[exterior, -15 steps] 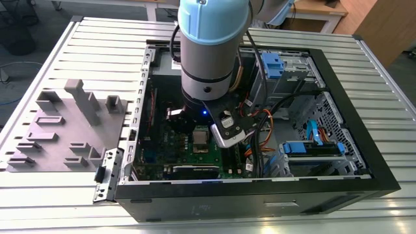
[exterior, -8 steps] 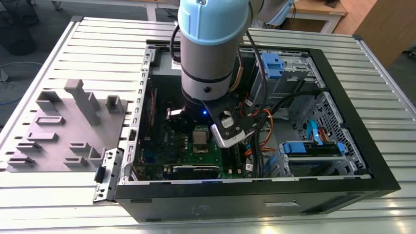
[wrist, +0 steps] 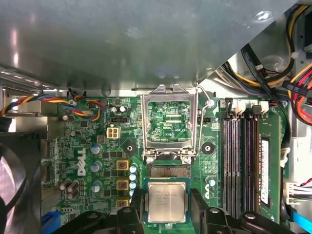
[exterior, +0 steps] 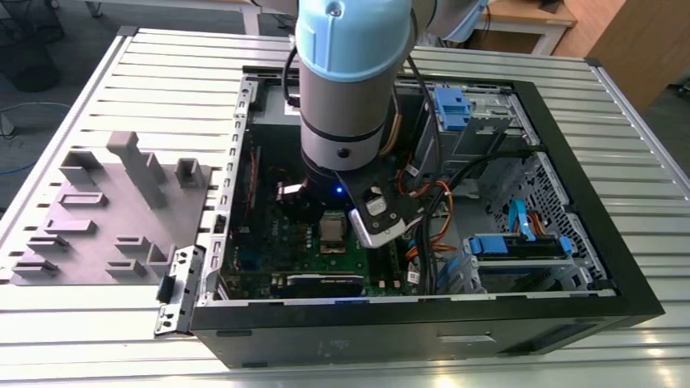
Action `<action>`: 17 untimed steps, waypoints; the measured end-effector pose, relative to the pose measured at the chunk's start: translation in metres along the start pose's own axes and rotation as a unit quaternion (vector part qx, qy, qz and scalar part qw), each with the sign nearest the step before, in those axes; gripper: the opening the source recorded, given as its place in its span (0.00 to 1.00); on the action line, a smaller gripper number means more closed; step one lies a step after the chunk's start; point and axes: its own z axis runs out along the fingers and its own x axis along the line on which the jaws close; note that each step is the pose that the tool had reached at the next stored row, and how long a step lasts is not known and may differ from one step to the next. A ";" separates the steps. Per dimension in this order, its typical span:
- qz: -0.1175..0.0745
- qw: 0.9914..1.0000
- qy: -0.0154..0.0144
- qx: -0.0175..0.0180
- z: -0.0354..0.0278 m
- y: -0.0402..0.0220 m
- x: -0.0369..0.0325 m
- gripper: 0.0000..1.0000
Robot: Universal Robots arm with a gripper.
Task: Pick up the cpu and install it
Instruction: 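Place the cpu into insertion slot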
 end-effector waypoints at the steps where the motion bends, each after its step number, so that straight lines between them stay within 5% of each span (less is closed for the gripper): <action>1: 0.000 1.000 0.000 0.000 0.0062 -0.0002 0.0000 0.47; 17: 0.000 1.000 0.000 0.005 0.0173 -0.0025 -0.0036 0.47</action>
